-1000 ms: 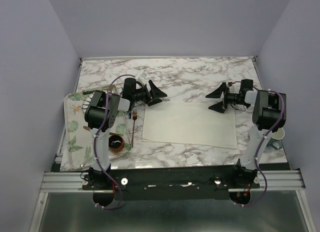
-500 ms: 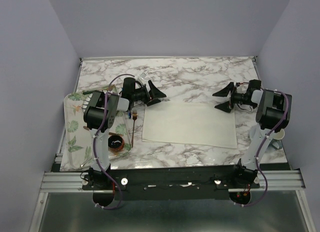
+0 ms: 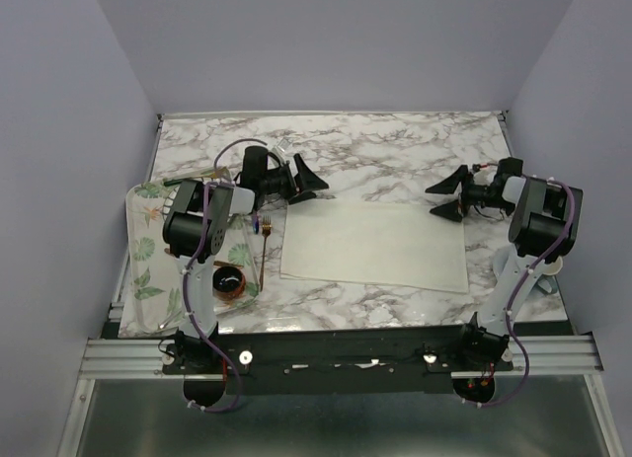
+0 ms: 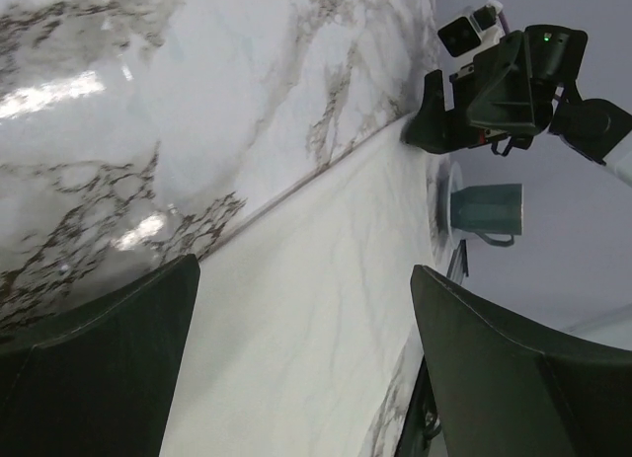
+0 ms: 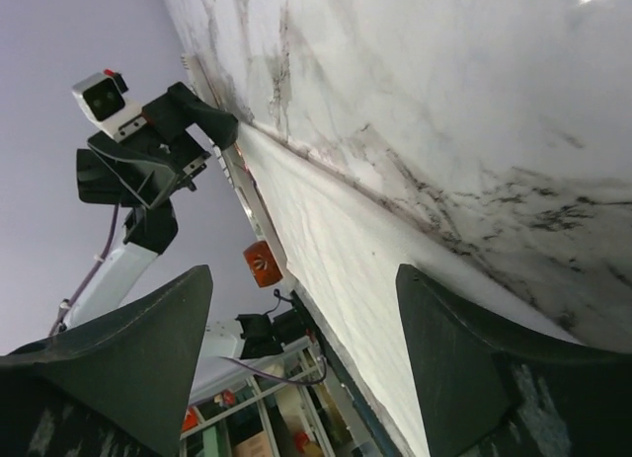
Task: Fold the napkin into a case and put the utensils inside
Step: Smooth out the rectangle-folded napkin at the center of the board, then pick up the rectangle-folded napkin at the center of the board, then fold the rectangle-folded napkin at the center of the board, then rotate the rectangle-folded napkin at the center of the board.
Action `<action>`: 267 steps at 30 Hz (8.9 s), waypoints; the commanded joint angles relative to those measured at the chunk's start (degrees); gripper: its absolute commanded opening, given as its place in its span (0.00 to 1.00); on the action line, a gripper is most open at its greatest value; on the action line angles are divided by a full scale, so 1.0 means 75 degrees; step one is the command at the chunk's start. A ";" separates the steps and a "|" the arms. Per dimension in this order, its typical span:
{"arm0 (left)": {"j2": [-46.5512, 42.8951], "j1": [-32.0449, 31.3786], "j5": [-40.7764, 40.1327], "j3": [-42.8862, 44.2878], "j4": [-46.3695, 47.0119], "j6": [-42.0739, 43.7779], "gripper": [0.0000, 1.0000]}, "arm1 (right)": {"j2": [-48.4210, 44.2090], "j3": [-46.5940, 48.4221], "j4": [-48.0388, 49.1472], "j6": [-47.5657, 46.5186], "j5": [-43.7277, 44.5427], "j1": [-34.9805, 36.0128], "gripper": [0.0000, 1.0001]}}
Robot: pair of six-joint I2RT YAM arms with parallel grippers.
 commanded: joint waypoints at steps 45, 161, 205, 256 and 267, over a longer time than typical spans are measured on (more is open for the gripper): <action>0.1175 -0.1304 -0.0346 0.1250 0.0029 -0.0686 0.99 | 0.0125 0.1394 -0.2879 -0.0050 0.5998 0.0370 0.01; -0.1911 -0.3376 -0.4237 0.2174 -0.7542 0.3008 0.00 | -0.3321 -0.0633 -0.4308 -0.3425 0.5414 0.0979 0.45; -0.1182 -0.3612 -0.3064 0.1120 -0.7295 0.4178 0.53 | -0.0931 0.1969 -0.3723 -0.4573 0.5681 0.1189 0.53; -0.0678 -0.1550 -0.2630 0.2068 -0.8724 0.8572 0.48 | -0.0941 0.0317 -0.4718 -0.5780 0.5413 0.2853 0.32; -0.1402 -0.0870 -0.1906 0.2539 -0.8703 0.9581 0.57 | -0.1854 0.0023 -0.5246 -0.5688 0.3832 0.3370 0.38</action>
